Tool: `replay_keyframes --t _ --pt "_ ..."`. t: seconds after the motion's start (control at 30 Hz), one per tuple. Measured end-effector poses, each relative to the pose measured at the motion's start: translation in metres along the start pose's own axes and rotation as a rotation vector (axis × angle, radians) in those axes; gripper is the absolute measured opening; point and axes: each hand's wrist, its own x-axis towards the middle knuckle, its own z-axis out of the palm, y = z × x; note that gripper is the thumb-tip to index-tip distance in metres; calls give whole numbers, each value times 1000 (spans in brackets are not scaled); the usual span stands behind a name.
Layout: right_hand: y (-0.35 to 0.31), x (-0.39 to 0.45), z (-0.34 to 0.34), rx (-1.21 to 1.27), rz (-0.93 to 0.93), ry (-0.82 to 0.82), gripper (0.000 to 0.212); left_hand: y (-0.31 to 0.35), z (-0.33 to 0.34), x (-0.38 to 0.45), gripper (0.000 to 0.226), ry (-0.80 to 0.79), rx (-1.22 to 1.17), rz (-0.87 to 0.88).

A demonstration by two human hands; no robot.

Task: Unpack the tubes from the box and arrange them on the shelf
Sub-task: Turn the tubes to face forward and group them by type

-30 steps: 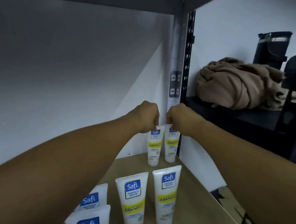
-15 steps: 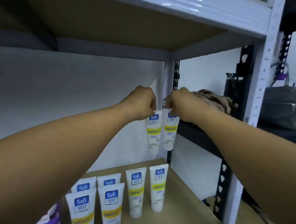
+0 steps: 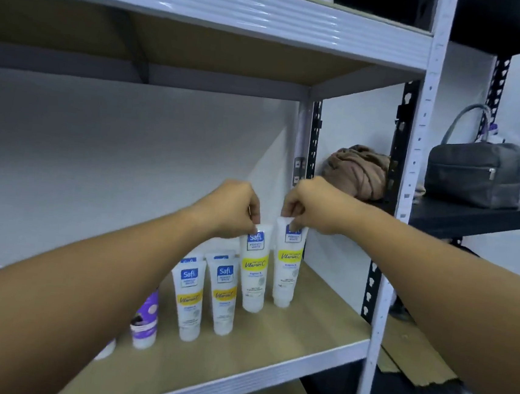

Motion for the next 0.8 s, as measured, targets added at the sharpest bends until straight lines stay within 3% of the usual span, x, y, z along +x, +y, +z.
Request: replay_keyframes --t 0.4,0.67,0.8 --pt "-43 -12 79 189 -37 -137 17 -56 43 -74 6 -51 -39 -90" --pt "-41 -13 99 359 -30 -114 19 -68 63 -93 6 117 -224 -125" --pt "-31 -21 121 602 41 -51 27 -68 87 -109 22 237 -446 -180"
